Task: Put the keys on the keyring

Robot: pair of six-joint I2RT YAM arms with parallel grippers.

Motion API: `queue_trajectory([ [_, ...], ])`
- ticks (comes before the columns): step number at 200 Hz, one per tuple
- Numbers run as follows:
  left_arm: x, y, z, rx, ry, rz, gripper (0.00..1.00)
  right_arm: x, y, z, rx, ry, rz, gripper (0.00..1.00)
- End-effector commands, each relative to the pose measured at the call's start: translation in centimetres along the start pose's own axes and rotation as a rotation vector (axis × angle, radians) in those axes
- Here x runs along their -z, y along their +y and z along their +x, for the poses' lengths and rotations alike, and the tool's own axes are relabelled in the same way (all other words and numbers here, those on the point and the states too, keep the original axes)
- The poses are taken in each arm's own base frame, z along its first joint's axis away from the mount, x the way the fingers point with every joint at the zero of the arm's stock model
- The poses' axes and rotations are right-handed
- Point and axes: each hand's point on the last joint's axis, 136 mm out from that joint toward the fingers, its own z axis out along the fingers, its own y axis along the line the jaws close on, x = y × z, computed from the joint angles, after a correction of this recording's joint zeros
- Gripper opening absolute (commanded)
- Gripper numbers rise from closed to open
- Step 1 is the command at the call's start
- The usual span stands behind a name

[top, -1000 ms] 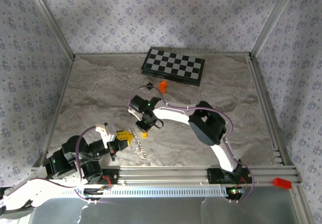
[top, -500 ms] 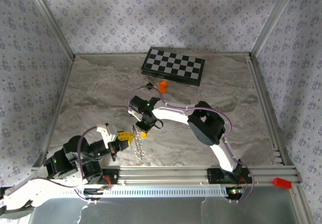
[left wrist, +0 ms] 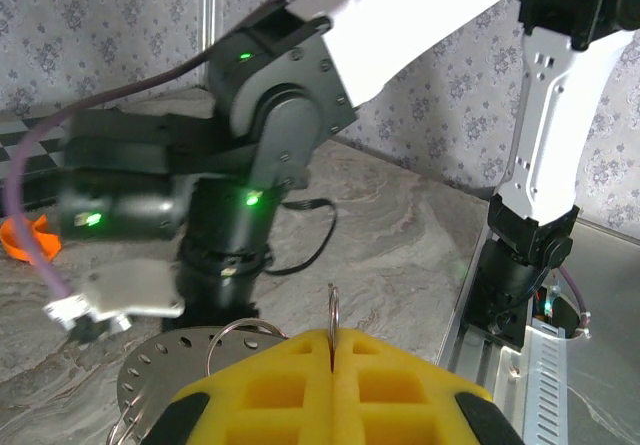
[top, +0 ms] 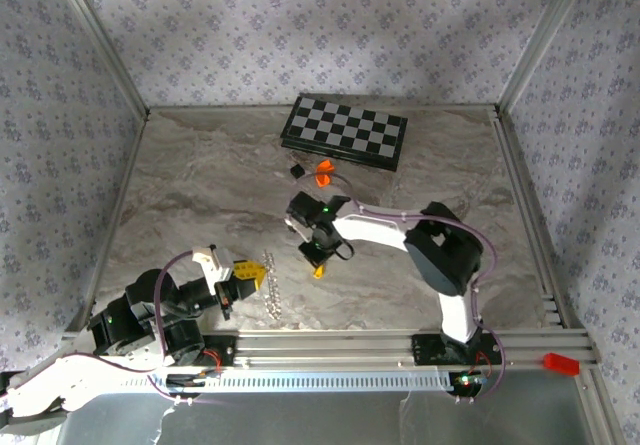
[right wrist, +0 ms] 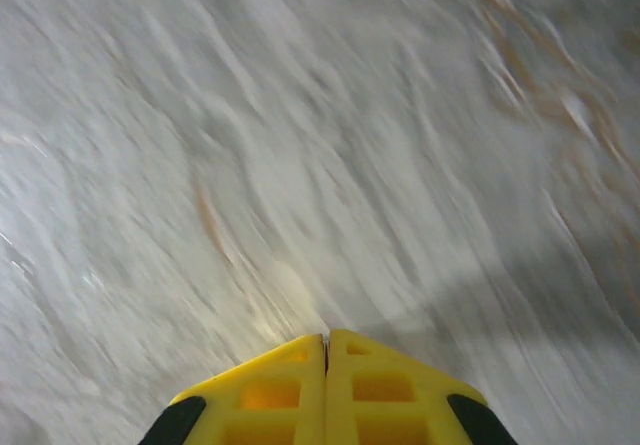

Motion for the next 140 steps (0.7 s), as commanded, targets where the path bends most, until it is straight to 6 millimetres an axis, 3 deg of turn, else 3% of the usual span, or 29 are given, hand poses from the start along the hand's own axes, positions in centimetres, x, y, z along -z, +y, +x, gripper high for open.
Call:
queue_trajectory([
  [1,0.1,-0.6,-1.9,-0.002,-0.065,0.025,0.00,0.7,-1.7,2.4,-0.084,-0.013,0.027,0.05],
  [56,-0.3,-0.6,-1.6,-0.003,-0.054,0.027,0.00,0.2,-4.0,7.4,-0.174,0.004,0.036,0.06],
  [140,-0.4,-0.6,-1.3,0.002,-0.050,0.028,0.00,1.8,-5.0,7.9,-0.211,-0.002,0.065,0.29],
])
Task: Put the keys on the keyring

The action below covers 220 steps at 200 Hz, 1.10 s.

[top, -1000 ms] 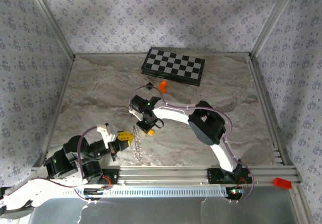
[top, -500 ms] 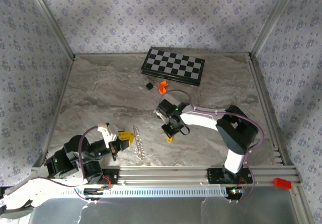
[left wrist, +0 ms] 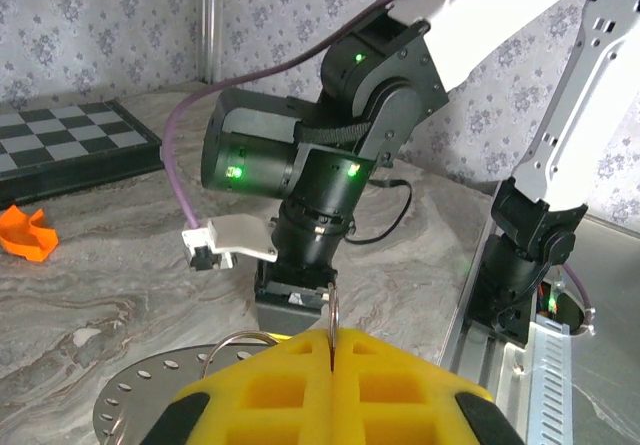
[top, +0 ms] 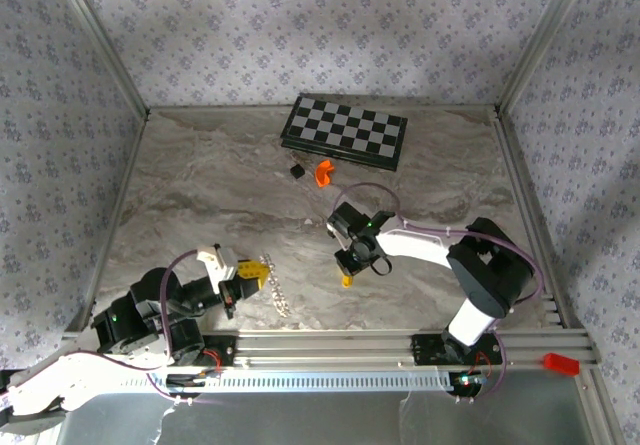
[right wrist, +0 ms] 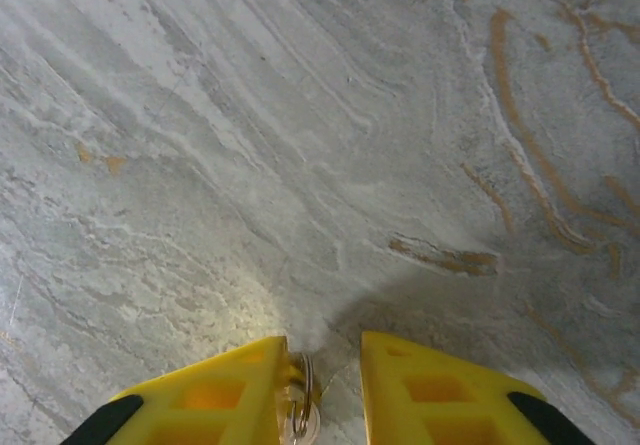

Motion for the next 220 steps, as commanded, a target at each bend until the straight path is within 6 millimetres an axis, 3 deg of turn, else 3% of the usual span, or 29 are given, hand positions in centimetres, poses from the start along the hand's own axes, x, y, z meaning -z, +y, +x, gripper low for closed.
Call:
queue_trajectory([
  [1,0.3,-0.7,-1.9,0.001,-0.069,0.031,0.00,1.0,-1.0,0.8,-0.026,0.030,0.038,0.29],
  [40,0.4,-0.7,-1.9,0.004,-0.064,0.029,0.00,3.1,-1.1,0.5,-0.017,0.086,0.047,0.39],
  [82,0.3,-0.8,-1.9,0.003,-0.066,0.034,0.00,4.3,-1.0,0.3,-0.022,0.170,0.016,0.43],
  [136,0.1,-0.9,-1.7,0.001,-0.055,0.043,0.00,4.4,-1.6,1.7,-0.145,0.273,-0.118,0.44],
  [175,-0.3,-1.0,-1.6,-0.003,-0.041,0.046,0.00,3.9,-1.8,0.8,-0.215,0.261,-0.237,0.42],
  [220,-0.3,-1.0,-1.5,-0.003,-0.039,0.049,0.00,2.4,-1.3,0.7,-0.208,0.297,-0.254,0.40],
])
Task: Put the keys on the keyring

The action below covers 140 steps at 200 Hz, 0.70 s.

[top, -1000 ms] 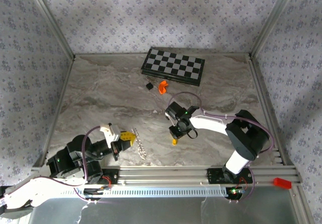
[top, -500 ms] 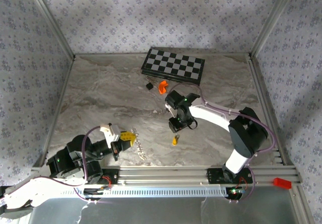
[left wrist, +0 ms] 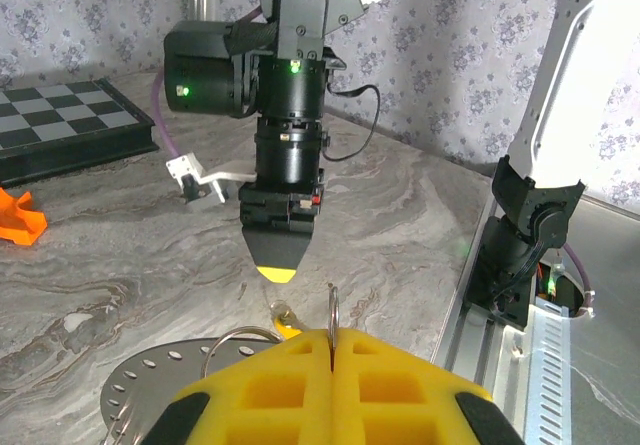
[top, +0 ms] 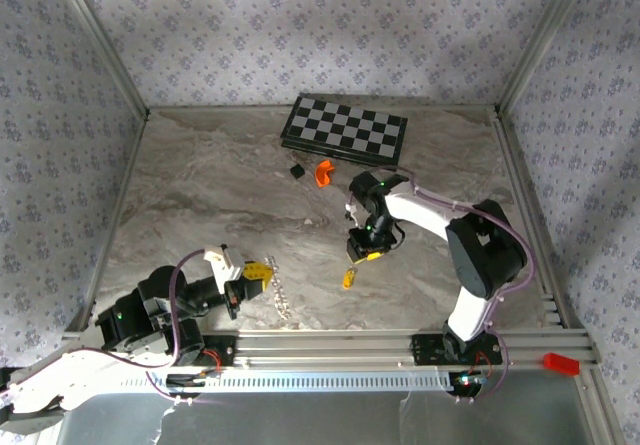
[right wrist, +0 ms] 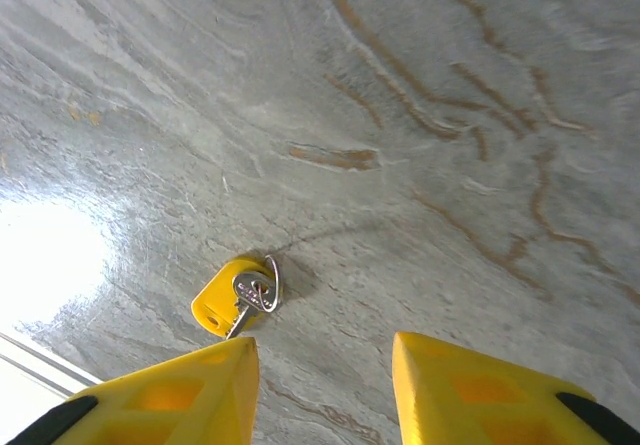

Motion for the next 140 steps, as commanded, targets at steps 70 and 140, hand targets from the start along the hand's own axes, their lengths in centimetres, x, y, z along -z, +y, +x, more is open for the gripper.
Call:
queue_trajectory([
  [70,0.3,-1.0,-2.4,-0.005,-0.076,0.042,0.00,-1.9,1.2,0.0,0.016,0.060,-0.057,0.33],
  [140,0.3,-1.0,-2.4,-0.007,-0.078,0.044,0.00,-2.2,1.6,-0.1,0.026,0.070,-0.062,0.27],
])
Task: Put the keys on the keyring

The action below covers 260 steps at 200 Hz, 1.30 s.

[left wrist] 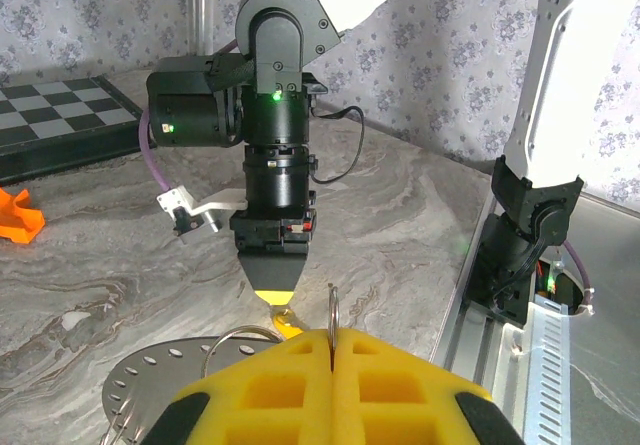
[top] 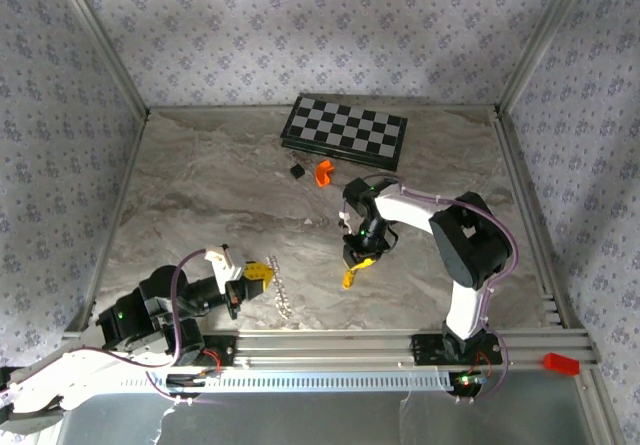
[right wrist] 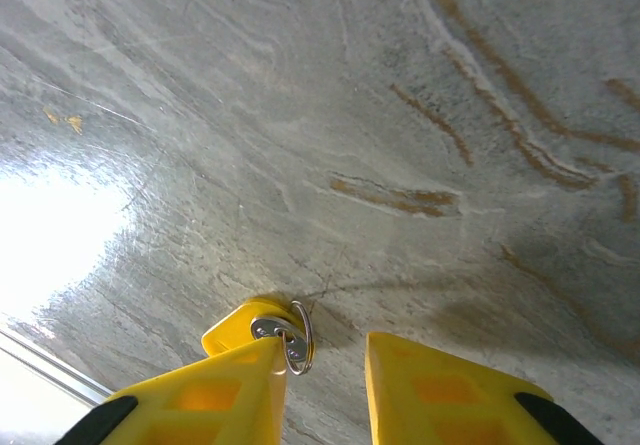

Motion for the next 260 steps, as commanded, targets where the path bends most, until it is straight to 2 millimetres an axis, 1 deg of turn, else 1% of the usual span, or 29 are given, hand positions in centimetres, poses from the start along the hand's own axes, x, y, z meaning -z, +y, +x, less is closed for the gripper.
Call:
queue_trajectory([
  [1,0.46,-0.96,-2.54,-0.007,-0.085,0.041,0.00,0.10,0.66,-0.16,0.015,0.010,-0.020,0.26],
  [61,0.46,-0.93,-2.47,-0.005,-0.082,0.039,0.00,-0.09,0.79,0.04,0.024,0.020,-0.024,0.20],
  [166,0.50,-0.94,-2.49,-0.006,-0.082,0.039,0.00,-0.26,1.02,-0.01,0.024,0.019,-0.045,0.18],
  [260,0.56,-0.93,-2.56,-0.005,-0.084,0.038,0.00,-0.04,1.06,0.01,0.033,0.010,-0.046,0.09],
])
